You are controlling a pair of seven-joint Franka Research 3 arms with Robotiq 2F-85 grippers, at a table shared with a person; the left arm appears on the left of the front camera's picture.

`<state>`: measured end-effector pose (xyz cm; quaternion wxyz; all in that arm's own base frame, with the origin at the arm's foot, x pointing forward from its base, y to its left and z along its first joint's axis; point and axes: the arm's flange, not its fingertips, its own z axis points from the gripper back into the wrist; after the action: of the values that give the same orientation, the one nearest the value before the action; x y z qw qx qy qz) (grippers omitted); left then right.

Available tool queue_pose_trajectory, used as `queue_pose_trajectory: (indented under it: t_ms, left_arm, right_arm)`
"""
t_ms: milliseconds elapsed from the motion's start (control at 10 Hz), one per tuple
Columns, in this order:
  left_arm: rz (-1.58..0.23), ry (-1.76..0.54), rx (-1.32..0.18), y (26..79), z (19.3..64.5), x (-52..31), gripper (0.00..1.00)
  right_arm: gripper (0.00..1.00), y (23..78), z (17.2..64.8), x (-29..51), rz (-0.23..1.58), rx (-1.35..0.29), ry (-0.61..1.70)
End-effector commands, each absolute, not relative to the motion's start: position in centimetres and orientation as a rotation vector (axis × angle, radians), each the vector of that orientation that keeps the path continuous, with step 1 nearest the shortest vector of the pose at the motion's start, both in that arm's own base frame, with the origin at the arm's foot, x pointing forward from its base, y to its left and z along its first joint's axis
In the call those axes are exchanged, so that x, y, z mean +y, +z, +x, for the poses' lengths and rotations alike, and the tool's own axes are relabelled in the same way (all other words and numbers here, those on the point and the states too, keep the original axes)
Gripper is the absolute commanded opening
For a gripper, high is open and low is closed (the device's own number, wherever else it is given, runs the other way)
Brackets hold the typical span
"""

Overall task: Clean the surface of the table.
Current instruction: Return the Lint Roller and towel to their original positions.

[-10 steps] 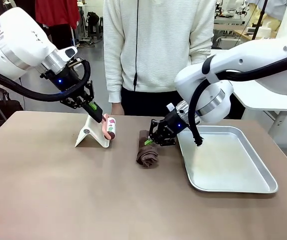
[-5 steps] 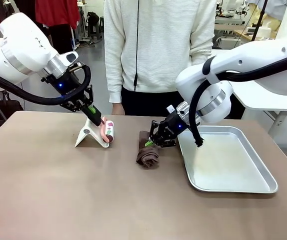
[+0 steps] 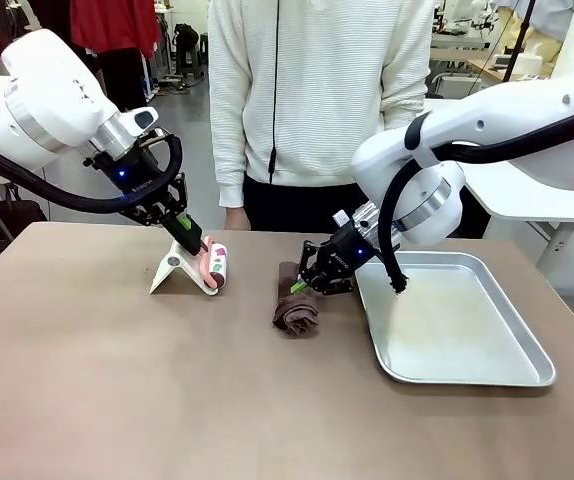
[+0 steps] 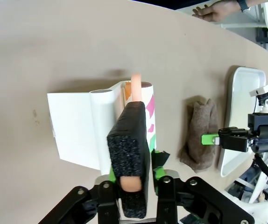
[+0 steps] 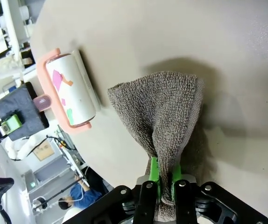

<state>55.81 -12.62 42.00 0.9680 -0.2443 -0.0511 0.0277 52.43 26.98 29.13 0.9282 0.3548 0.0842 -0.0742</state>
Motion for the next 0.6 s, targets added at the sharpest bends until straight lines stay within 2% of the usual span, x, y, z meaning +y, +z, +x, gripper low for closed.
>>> queue_pose_trajectory:
  t_ms: [0,100,300,400,500]
  left_arm:
    - [-0.458,0.071,-0.116,41.9,55.8,-12.5,1.0]
    - [-0.459,0.072,-0.115,41.8,55.8,-12.4,1.0]
    - [-0.465,0.079,-0.119,41.9,55.7,-12.2,1.0]
    - [-0.474,0.086,-0.125,42.2,55.7,-11.9,1.0]
    - [-0.477,0.096,-0.132,42.4,55.5,-11.5,1.0]
  right_arm:
    - [0.7,29.5,53.2,27.2,0.7,0.193,-0.151]
    - [1.0,29.5,53.2,27.2,0.699,0.198,-0.151]
    - [1.0,29.5,53.3,27.1,0.699,0.198,-0.154]
    - [0.87,29.5,53.3,27.0,0.697,0.197,-0.154]
    - [0.97,29.5,53.3,26.9,0.691,0.196,-0.154]
